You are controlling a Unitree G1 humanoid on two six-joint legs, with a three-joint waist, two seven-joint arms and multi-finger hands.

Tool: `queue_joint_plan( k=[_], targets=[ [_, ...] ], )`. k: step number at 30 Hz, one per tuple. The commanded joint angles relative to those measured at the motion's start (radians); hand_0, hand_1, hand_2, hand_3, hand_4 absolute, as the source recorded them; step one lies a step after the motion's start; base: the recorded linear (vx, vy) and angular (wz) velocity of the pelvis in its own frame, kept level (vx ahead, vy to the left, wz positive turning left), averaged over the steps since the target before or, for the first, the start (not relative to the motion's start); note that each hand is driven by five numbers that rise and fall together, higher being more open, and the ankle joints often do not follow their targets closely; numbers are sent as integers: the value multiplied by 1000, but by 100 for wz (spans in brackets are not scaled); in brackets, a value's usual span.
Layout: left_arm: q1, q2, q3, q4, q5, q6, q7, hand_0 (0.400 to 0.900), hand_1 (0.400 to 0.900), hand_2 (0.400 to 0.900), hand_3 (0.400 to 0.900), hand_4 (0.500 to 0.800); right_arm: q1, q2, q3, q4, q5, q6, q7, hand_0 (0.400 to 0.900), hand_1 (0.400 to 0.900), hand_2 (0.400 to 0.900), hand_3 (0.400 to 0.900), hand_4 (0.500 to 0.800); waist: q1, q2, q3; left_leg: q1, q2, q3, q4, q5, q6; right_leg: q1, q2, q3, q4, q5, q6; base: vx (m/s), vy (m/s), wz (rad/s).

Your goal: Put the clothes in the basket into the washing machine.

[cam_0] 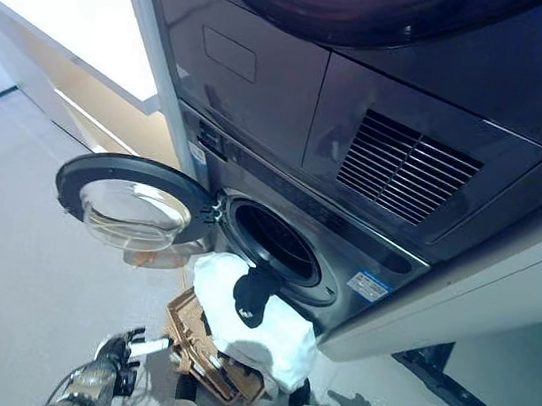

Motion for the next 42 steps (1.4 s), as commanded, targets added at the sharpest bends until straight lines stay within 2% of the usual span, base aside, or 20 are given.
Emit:
queue_joint_plan(
  k=[1, 8, 11, 12, 17, 21, 30, 42],
  targets=[
    [-146, 118, -3, -10, 31, -53, 62, 900, 900, 900, 900, 800, 0, -43, -18, -21, 19, -26, -19, 900, 900, 900, 900, 800, -11, -11, 59, 66, -3, 57, 21, -90, -8, -128, -18, 34, 196, -28, 87, -84, 4, -8],
    [-432, 204, -106, -18, 85, -50, 136, 900, 900, 900, 900, 800, -29, -73, -25, -53, 73, -50, -36, 900, 900, 900, 900, 800, -21, -37, 150, -146, -29, 20, 253, -163, -7, -285, -59, 70, 340, -32, 118, -146, 1, 3],
    [-560, 247, -149, -11, 92, -47, 164, 900, 900, 900, 900, 800, -36, -66, -24, -55, 127, -60, -49, 900, 900, 900, 900, 800, -29, -50, 184, -249, -28, -6, 373, -206, -2, -349, -66, 70, 410, -48, 114, -119, -39, 3],
    [-563, 248, -150, -10, 92, -47, 164, 900, 900, 900, 900, 800, -37, -65, -24, -54, 127, -61, -49, 900, 900, 900, 900, 800, -29, -51, 181, -256, -29, -7, 379, -209, -2, -356, -67, 71, 415, -50, 114, -107, -40, 1],
    [-708, 263, -215, 13, 118, -30, 184, 900, 900, 900, 900, 800, -44, -56, -20, -45, 198, -70, -65, 900, 900, 900, 900, 800, -46, -61, 210, -376, -22, -34, 528, -273, 8, -446, -66, 71, 510, -98, 107, -67, -18, -3],
    [-757, 260, -241, 27, 121, -22, 185, 900, 900, 900, 900, 800, -43, -52, -10, -49, 221, -75, -73, 900, 900, 900, 900, 800, -56, -69, 221, -430, -10, -42, 603, -309, 10, -502, -57, 77, 567, -128, 97, -47, 2, -10],
    [-828, 207, -299, 54, 127, -18, 186, 900, 900, 900, 900, 800, -48, -54, 15, -66, 269, -98, -101, 900, 900, 900, 900, 800, -90, -89, 259, -560, 21, -45, 781, -399, 10, -639, -29, 97, 691, -189, 70, -47, 8, -16],
    [-839, 164, -309, 87, 110, -14, 196, 900, 900, 900, 900, 800, -52, -50, 35, -76, 294, -121, -144, 900, 900, 900, 900, 800, -122, -114, 291, -669, 74, -12, 950, -481, -6, -775, 20, 121, 808, -240, 46, -25, 17, -20]
  ],
)
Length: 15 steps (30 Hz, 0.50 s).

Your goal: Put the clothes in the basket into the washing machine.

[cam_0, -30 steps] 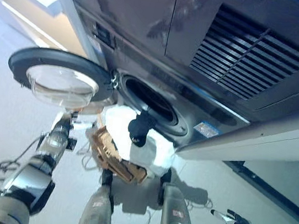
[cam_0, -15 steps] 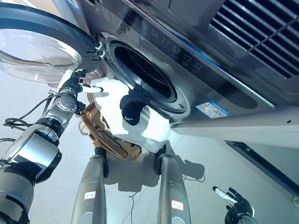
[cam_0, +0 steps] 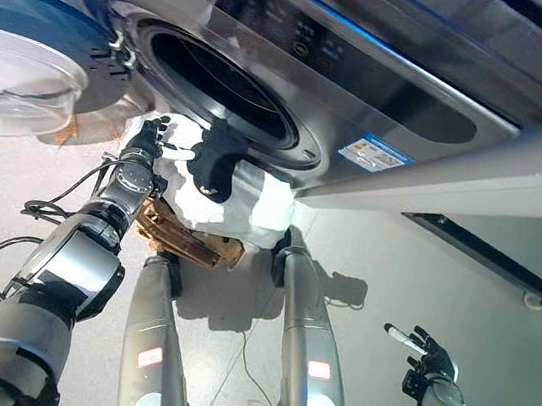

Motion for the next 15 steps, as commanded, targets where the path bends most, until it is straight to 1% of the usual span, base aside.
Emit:
queue_joint_plan(
  k=[1, 3, 4, 11, 15],
  targets=[
    [-51, 18, -8, 31, 16, -37, 42, 900, 900, 900, 900, 800, 103, -74, 26, 21, 46, -25, -75, 900, 900, 900, 900, 800, -5, 23, -29, 85, 1, 1, -13, -104, 21, -32, -4, -11, 45, -13, 78, -26, 3, -16],
    [-51, 13, -8, 33, 5, -36, 42, 900, 900, 900, 900, 800, 99, -73, 33, 18, 50, -29, -82, 900, 900, 900, 900, 800, -8, 18, -19, 63, 10, 0, 23, -115, 19, -51, 2, -13, 67, -19, 74, 23, -3, -19],
    [-46, 6, -3, 37, -5, -36, 43, 900, 900, 900, 900, 800, 95, -72, 40, 17, 49, -31, -90, 900, 900, 900, 900, 800, -6, 17, -10, 62, 29, 3, 68, -166, 12, -65, 13, -15, 120, -69, 76, 67, 9, -28],
    [-29, -9, 9, 52, -26, -30, 44, 900, 900, 900, 900, 800, 80, -67, 52, 17, 45, -32, -101, 900, 900, 900, 900, 800, -11, 0, -4, 23, 65, 13, 133, -199, 2, -112, 38, -18, 169, -92, 71, 16, 0, -18],
    [-25, -16, 10, 54, -37, -29, 47, 900, 900, 900, 900, 800, 84, -69, 53, 10, 50, -38, -106, 900, 900, 900, 900, 800, -16, -14, -6, -6, 85, 7, 169, -211, -4, -137, 52, -29, 192, -107, 60, 15, -24, -13]
  ],
)
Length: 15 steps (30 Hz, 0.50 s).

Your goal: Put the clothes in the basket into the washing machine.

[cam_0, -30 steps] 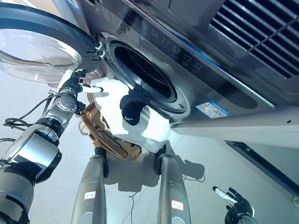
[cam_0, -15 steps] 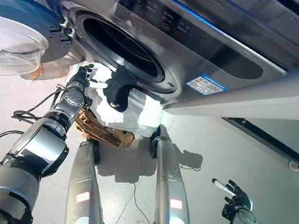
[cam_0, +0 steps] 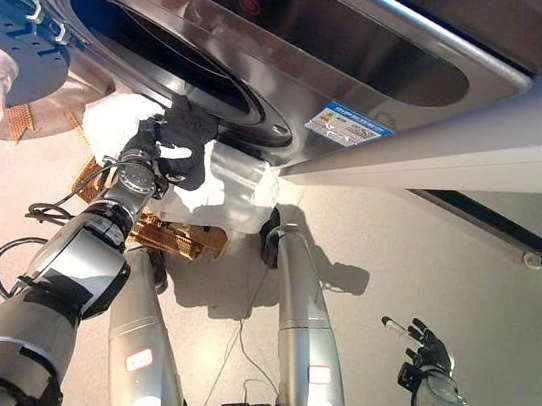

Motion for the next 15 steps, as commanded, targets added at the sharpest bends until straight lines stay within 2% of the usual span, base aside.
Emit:
queue_joint_plan(
  k=[1, 7, 8, 9, 10, 11, 15],
  targets=[
    [-11, -4, -10, 17, -27, -28, -3, 900, 900, 900, 900, 800, 104, -73, 14, 26, 41, -24, -66, 900, 900, 900, 900, 800, -23, -8, -33, 86, -13, 29, 18, -130, 50, 4, -19, -6, 41, -63, 104, 4, -18, -7],
    [-11, 20, -2, 32, -30, -23, -2, 900, 900, 900, 900, 800, 101, -76, 15, 15, 50, -34, -70, 900, 900, 900, 900, 800, -27, -32, -41, 32, 17, 9, 69, -141, 43, -31, 1, -27, 65, -70, 97, 0, -43, -10],
    [-9, 25, 0, 38, -26, -21, -2, 761, 761, 761, 761, 716, 108, -75, 13, 15, 50, -35, -72, 900, 900, 900, 900, 800, -28, -37, -44, 14, 28, -4, 83, -145, 41, -40, 5, -38, 73, -74, 96, 4, -66, -2],
    [-8, 25, 0, 38, -26, -21, -2, 761, 761, 761, 761, 716, 108, -75, 13, 15, 50, -35, -72, 900, 900, 900, 900, 800, -28, -36, -46, 11, 29, -5, 85, -145, 40, -42, 5, -39, 74, -75, 96, 11, -60, -1],
    [-6, 29, 1, 37, -27, -21, 0, 496, 496, 496, 496, 558, 110, -75, 12, 20, 48, -35, -71, 900, 900, 900, 900, 800, -28, -38, -47, 1, 32, -13, 95, -147, 39, -48, 7, -46, 79, -77, 93, 20, -47, -2],
    [0, 34, 0, 41, -24, -21, -1, 400, 400, 400, 400, 500, 115, -74, 8, 22, 47, -36, -73, 900, 900, 900, 900, 800, -29, -43, -52, -9, 41, -20, 101, -149, 37, -52, 11, -55, 83, -80, 91, 20, -47, -2],
    [6, 34, 0, 41, -22, -20, 1, 400, 400, 400, 400, 500, 114, -73, 9, 29, 44, -36, -73, 900, 900, 900, 900, 800, -28, -45, -59, -26, 47, -30, 108, -150, 34, -64, 15, -66, 81, -78, 89, 11, -27, -2]
  ],
)
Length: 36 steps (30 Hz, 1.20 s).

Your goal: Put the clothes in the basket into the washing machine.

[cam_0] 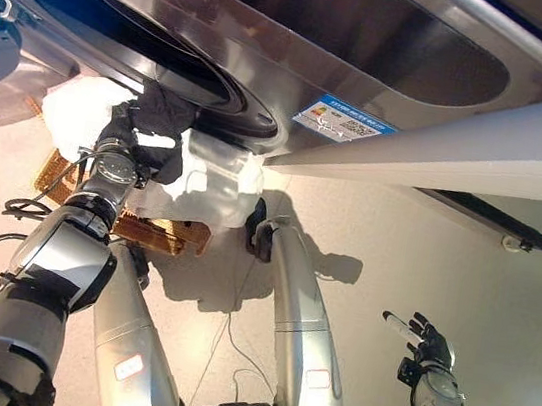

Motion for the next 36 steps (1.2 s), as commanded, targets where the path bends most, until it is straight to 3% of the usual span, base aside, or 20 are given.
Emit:
queue_joint_plan(
  k=[1, 13, 24, 31, 32, 33, 36],
  targets=[
    [33, -43, -35, 35, -6, -17, -20, 400, 400, 400, 400, 500, 121, -72, 11, 27, 41, -15, -56, 900, 900, 900, 900, 800, -17, -20, -64, 79, -10, 40, 21, -111, 57, 11, -24, -8, 26, -56, 125, 0, 0, 0],
    [63, -50, -32, 40, -6, -16, -22, 400, 400, 400, 400, 500, 138, -74, 6, 26, 37, -19, -43, 900, 900, 900, 900, 800, -20, -17, -121, 48, -9, 30, 11, -98, 49, 7, -26, -27, 12, -65, 114, 20, -16, 4],
    [113, -56, -3, 35, -41, -23, -47, 400, 400, 400, 400, 500, 146, -69, 8, 33, 19, -2, -31, 900, 900, 900, 900, 800, -20, -3, -166, 75, -31, 39, -52, -74, 57, 51, -44, -26, -42, -48, 110, 19, 10, 7],
    [159, -45, 60, 28, -108, -37, -57, 400, 400, 400, 400, 500, 137, -78, -9, 46, -2, 15, -23, 900, 900, 900, 900, 800, -1, 13, -152, 206, -71, 91, -218, -23, 75, 153, -76, 27, -163, 11, 131, 0, 66, 2],
    [168, -35, 83, 28, -126, -41, -60, 400, 400, 400, 400, 500, 136, -77, -14, 53, -13, 23, -18, 900, 900, 900, 900, 800, -3, 15, -151, 233, -90, 107, -281, 33, 82, 178, -87, 36, -228, 68, 130, 25, 71, 4],
    [170, -36, 83, 28, -126, -41, -60, 400, 400, 400, 400, 500, 137, -77, -13, 54, -13, 23, -19, 900, 900, 900, 900, 800, 3, 19, -149, 249, -83, 107, -264, -8, 79, 184, -83, 38, -199, 26, 136, 29, 86, 3],
    [180, -8, 129, 20, -179, -51, -64, 400, 400, 400, 400, 500, 136, -74, -24, 59, -12, 29, -10, 900, 900, 900, 900, 800, 7, 24, -142, 294, -113, 128, -342, 56, 90, 236, -99, 54, -283, 92, 137, -40, 42, 7]
  ],
)
